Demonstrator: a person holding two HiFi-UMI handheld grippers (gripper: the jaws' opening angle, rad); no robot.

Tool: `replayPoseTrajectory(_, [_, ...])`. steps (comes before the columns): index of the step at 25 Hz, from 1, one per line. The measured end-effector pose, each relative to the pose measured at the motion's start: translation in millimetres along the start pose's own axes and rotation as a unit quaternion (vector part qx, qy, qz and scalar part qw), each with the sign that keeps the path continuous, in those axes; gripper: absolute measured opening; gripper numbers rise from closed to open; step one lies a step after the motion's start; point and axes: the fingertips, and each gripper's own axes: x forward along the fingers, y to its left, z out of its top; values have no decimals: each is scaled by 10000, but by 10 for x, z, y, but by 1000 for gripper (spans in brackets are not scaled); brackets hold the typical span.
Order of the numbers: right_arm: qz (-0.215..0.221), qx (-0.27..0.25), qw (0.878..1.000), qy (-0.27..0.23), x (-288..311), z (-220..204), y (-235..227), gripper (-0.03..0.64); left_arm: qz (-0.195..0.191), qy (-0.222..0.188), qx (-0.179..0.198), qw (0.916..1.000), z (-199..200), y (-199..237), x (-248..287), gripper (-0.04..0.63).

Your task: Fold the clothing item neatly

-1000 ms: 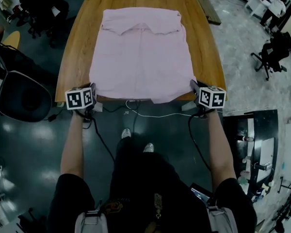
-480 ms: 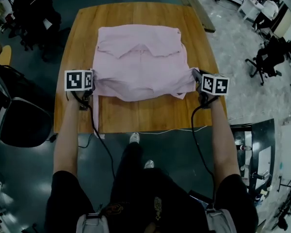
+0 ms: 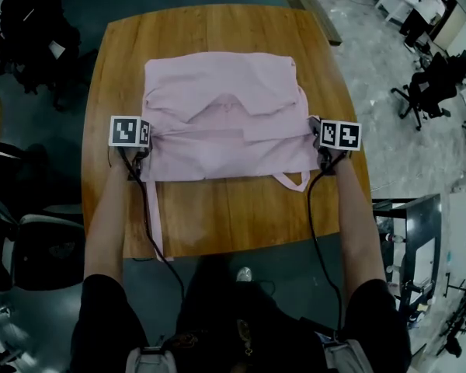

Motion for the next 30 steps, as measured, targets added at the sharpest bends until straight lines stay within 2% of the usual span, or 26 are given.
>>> replayPoseTrajectory(3, [-172, 185, 9997, -17, 113, -8, -98, 72, 4, 50, -34, 10000, -25, 63, 153, 45])
replayPoseTrajectory(6, [-462, 325, 9979, -306, 97, 86, -214, 197, -78, -209, -307, 9993, 28, 120, 164, 101])
replayPoseTrajectory(8, [-577, 211, 9973, -404, 13, 136, -239, 201, -112, -477, -445, 9978, 93, 154, 65, 152])
replayPoseTrajectory(11, [-586, 17, 9969, -525, -171, 189, -190, 201, -46, -786, -510, 9956, 123, 189, -176, 173])
replayPoseTrajectory(16, [-209, -162, 9962, -824, -644, 142, 100, 197, -100, -876, -264, 9958, -107, -130, -574, 172])
replayPoseTrajectory(21, [305, -477, 9925, -1085, -1145, -142, 604, 126, -91, -885, -87, 9960, -632, -547, -892, 172])
replayPoseTrajectory(24, [617, -609, 9898, -1134, -1409, -429, 846, 97, -61, -804, -152, 9966, -1061, -777, -1040, 172])
replayPoseTrajectory(30, [1148, -743, 9845, -1095, -1701, -990, 1278, 92, 168, -802, -320, 9961, -1840, -1060, -1359, 195])
